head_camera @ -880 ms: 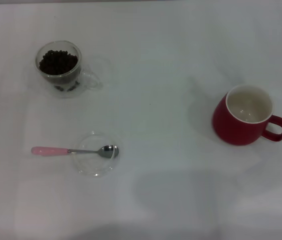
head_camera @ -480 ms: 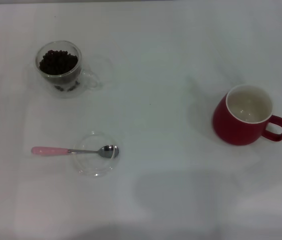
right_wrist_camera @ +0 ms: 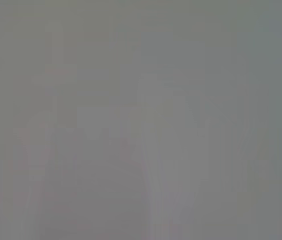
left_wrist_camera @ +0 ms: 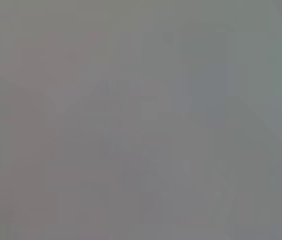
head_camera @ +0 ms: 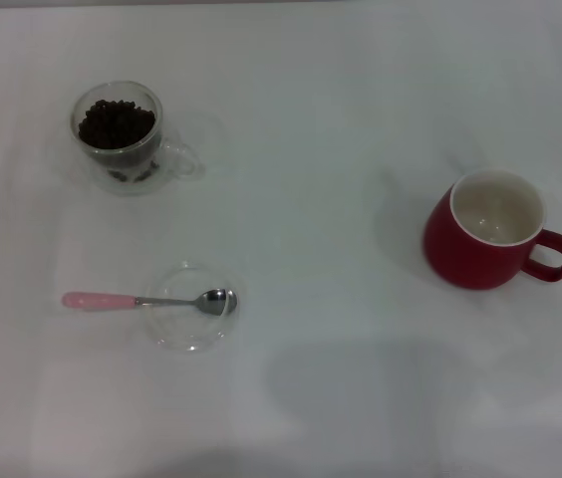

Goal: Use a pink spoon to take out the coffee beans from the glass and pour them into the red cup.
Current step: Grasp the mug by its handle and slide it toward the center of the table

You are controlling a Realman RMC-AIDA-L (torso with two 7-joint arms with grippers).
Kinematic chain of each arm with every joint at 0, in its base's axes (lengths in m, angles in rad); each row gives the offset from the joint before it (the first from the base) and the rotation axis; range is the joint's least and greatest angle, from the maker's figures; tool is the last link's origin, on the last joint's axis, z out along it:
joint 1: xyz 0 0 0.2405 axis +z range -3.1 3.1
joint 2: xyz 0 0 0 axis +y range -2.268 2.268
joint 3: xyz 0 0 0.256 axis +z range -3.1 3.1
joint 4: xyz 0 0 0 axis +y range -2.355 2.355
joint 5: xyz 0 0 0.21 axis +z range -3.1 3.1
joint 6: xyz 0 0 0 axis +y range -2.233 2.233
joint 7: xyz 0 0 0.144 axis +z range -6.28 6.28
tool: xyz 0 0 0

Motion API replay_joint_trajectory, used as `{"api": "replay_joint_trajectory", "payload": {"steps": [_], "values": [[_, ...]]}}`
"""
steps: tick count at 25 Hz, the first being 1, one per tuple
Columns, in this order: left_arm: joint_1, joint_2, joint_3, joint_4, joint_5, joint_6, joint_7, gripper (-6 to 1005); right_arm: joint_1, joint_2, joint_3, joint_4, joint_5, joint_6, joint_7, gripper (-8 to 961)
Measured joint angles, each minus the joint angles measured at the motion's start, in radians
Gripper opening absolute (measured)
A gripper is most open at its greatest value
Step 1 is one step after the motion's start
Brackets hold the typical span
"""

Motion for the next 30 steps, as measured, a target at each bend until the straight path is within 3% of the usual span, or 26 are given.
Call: {"api": "replay_joint_trajectory", "payload": {"steps": [8, 12, 16, 20, 30], "values": [[0.030, -0.002, 0.051, -0.012, 0.004, -0.001, -0.011, 876, -0.066, -0.032, -0.166, 0.023, 0.000, 0.034, 0.068, 837], [0.047, 0.001, 0.079, -0.010, 0.004, -0.002, -0.021, 876, -0.086, -0.028, -0.280, 0.037, 0.000, 0.079, 0.057, 837], [0.055, 0.003, 0.080, -0.007, 0.004, -0.003, -0.022, 875, -0.094, -0.007, -0.374, 0.038, 0.000, 0.127, 0.022, 836], [0.058, 0.004, 0.080, -0.005, 0.004, -0.002, -0.022, 875, -0.104, 0.008, -0.389, 0.040, 0.000, 0.170, -0.015, 836], [0.055, 0.005, 0.080, 0.008, 0.003, 0.001, -0.031, 876, -0.110, 0.003, -0.400, 0.070, 0.002, 0.228, -0.064, 835]]}}
